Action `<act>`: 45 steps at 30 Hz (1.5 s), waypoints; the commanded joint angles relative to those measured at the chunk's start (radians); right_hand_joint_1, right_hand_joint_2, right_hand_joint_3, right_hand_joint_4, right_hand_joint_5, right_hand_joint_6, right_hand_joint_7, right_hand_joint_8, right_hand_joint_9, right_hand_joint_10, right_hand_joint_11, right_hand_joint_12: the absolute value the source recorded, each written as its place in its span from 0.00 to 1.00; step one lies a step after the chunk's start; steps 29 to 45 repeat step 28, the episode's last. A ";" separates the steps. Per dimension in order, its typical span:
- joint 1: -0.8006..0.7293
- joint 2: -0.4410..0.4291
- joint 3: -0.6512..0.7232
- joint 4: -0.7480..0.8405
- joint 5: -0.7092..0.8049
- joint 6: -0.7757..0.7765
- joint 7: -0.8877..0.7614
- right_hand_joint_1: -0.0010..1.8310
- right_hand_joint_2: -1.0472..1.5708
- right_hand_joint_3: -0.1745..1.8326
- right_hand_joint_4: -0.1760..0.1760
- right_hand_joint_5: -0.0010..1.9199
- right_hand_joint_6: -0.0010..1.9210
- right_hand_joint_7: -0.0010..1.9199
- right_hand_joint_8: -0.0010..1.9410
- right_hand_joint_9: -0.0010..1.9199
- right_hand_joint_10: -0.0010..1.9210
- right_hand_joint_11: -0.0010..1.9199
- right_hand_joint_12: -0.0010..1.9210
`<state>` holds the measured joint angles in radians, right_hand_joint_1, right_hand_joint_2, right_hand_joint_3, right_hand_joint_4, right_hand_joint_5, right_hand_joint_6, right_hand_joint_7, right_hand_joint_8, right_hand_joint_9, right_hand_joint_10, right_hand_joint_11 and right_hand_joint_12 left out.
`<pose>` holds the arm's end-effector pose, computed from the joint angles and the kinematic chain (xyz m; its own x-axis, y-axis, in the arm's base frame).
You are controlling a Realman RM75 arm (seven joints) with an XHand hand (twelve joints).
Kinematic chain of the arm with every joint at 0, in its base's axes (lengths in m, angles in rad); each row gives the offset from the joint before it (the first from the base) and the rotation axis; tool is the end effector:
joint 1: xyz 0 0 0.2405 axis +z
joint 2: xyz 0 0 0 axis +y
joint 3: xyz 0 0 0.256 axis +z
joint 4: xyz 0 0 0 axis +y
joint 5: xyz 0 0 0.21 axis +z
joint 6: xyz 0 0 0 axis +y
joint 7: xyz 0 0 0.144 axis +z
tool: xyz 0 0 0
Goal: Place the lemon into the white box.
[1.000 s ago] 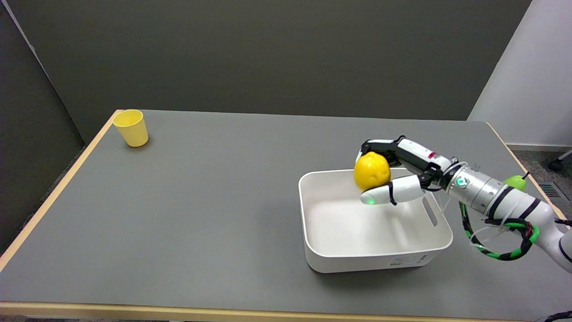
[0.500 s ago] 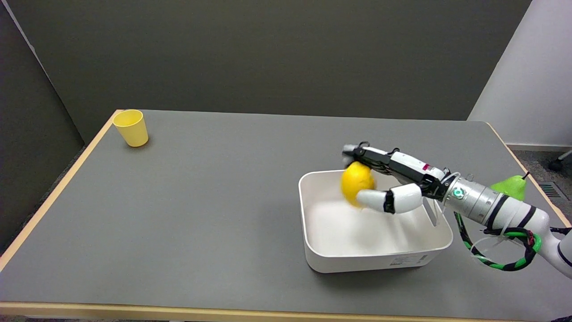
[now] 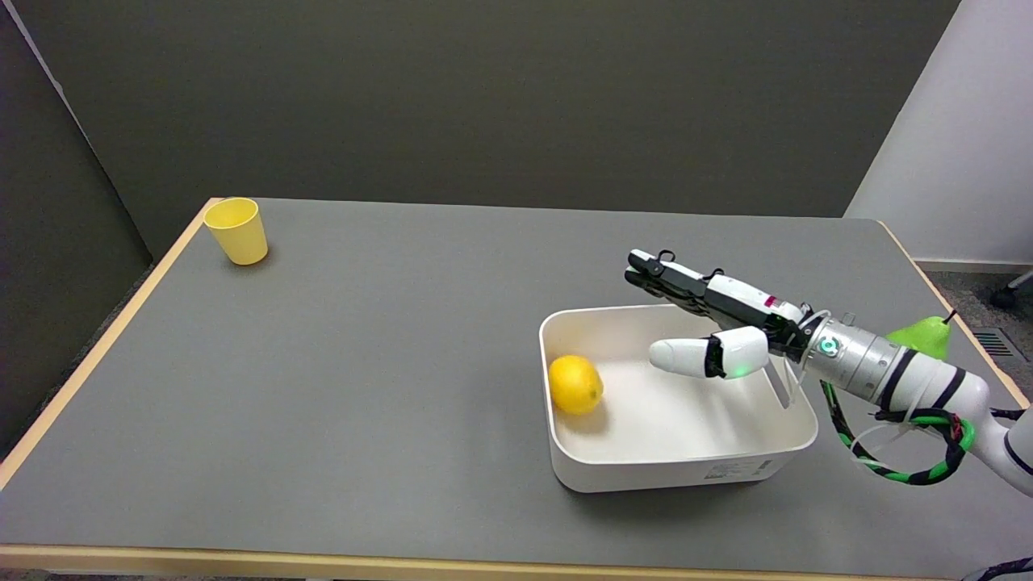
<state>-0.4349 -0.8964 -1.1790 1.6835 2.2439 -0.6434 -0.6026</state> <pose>-0.2187 -0.2500 0.3899 0.5721 -0.3968 0.7178 -0.8107 -0.1409 0.5683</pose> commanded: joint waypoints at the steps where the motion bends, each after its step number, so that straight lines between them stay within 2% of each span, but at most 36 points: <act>1: 0.064 0.007 0.037 -0.077 0.239 -0.077 -0.089 0.30 0.63 0.40 0.11 0.00 0.00 0.00 0.00 0.00 0.00 0.00 0.00; 3: 0.086 -0.002 0.042 -0.079 0.326 -0.077 -0.139 0.29 0.63 0.41 0.11 0.00 0.00 0.00 0.00 0.00 0.00 0.00 0.01; 5: 0.121 -0.028 0.070 -0.076 0.334 -0.074 -0.146 0.27 0.61 0.48 0.11 0.00 0.00 0.00 0.00 0.00 0.00 0.00 0.03; 7: 0.162 -0.067 0.114 -0.079 0.335 -0.058 -0.147 0.25 0.62 0.49 0.12 0.00 0.01 0.00 0.00 0.00 0.00 0.00 0.07; 9: 0.204 -0.105 0.155 -0.084 0.335 -0.044 -0.151 0.23 0.63 0.50 0.12 0.00 0.01 0.00 0.00 0.00 0.00 0.00 0.06; 13: 0.291 -0.154 0.223 -0.106 0.335 0.034 -0.146 0.24 0.64 0.44 0.15 0.00 0.03 0.00 0.00 0.00 0.00 0.00 0.04; 15: 0.335 -0.151 0.231 -0.124 0.335 0.123 -0.144 0.21 0.64 0.50 0.23 0.00 0.05 0.00 0.00 0.00 0.00 0.00 0.06; 17: 0.356 -0.130 0.231 -0.141 0.335 0.212 -0.141 0.21 0.64 0.52 0.23 0.01 0.05 0.00 0.00 0.00 0.00 0.00 0.08; 20: 0.361 -0.094 0.224 -0.171 0.335 0.317 -0.096 0.20 0.64 0.53 0.26 0.02 0.05 0.00 0.00 0.00 0.00 0.00 0.23; 22: 0.361 -0.077 0.220 -0.203 0.335 0.337 -0.052 0.20 0.64 0.53 0.26 0.02 0.06 0.00 0.00 0.00 0.00 0.00 0.25; 28: 0.361 -0.070 0.201 -0.337 0.335 0.309 0.181 0.19 0.64 0.53 0.30 0.01 0.05 0.00 0.00 0.00 0.00 0.00 0.26; 45: 0.361 -0.070 0.201 -0.337 0.335 0.309 0.181 0.19 0.64 0.53 0.30 0.01 0.05 0.00 0.00 0.00 0.00 0.00 0.26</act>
